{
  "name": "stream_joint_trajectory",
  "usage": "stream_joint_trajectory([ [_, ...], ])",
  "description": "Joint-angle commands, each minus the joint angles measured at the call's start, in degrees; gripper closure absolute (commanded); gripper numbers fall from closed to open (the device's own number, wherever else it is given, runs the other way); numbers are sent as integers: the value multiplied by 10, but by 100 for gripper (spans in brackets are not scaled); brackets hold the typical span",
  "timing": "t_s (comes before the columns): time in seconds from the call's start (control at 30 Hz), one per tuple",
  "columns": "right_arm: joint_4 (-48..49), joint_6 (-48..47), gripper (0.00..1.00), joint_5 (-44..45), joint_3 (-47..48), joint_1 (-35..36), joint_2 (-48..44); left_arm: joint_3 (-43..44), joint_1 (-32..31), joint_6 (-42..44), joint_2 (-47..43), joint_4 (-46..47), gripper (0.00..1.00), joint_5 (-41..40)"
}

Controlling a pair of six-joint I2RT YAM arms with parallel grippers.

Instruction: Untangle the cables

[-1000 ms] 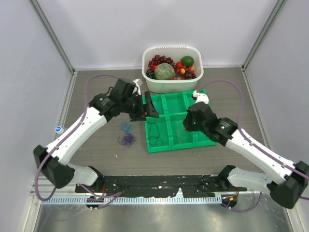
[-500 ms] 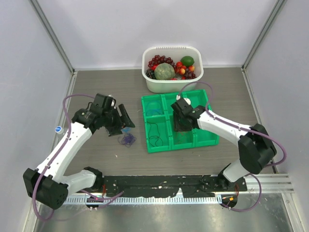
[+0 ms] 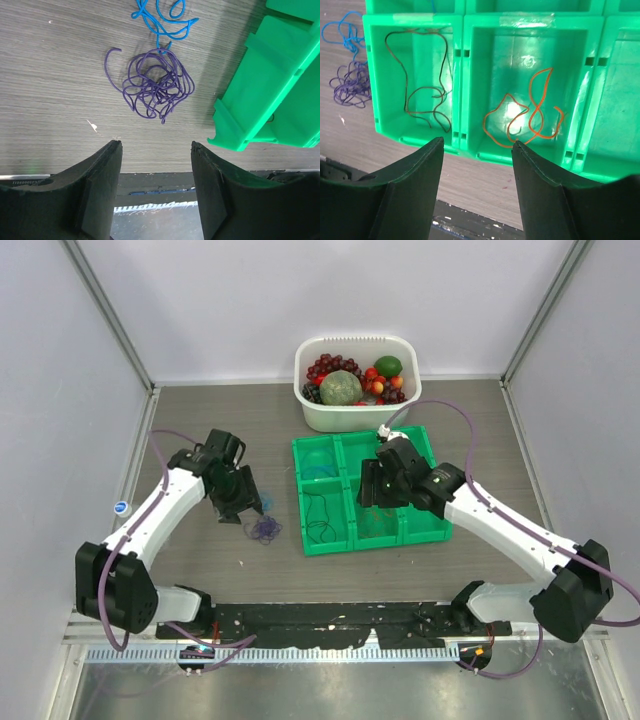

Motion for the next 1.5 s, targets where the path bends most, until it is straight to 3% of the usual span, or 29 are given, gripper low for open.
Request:
stream_joint_trajectory([
  [0.0,13,4,39,-45,-18,4,4,8,4,23,13,26,39,5],
  [0.27,52,-4,40,-72,-26,4,25,6,4,25,38,36,41,14],
  [0.4,46,-14,48,-79,-14,4,67,12,4,32,44,33,48,5],
  [0.5,56,-22,48,-76,-7,4,50,10,5,39,53,42,47,-2],
  [0.63,54,-47,48,-81,25,4,18,19,8,59,92,53,42,-29],
  [0.77,37,-60,48,-77,55,4,-4,41,10,95,153,80,50,-77],
  [1.0,25,-67,49,-83,45,4,-21,112,9,151,264,97,48,-113],
  [1.1,20,-72,49,-82,45,4,-28,131,8,165,288,111,57,-97],
  [1.23,20,-76,49,-79,47,4,-37,158,9,165,303,93,95,-98],
  [1.27,20,-76,49,-84,47,4,-37,161,8,161,296,87,99,-103],
  [1.47,27,-82,49,-98,55,4,-25,186,8,113,187,17,100,-134],
])
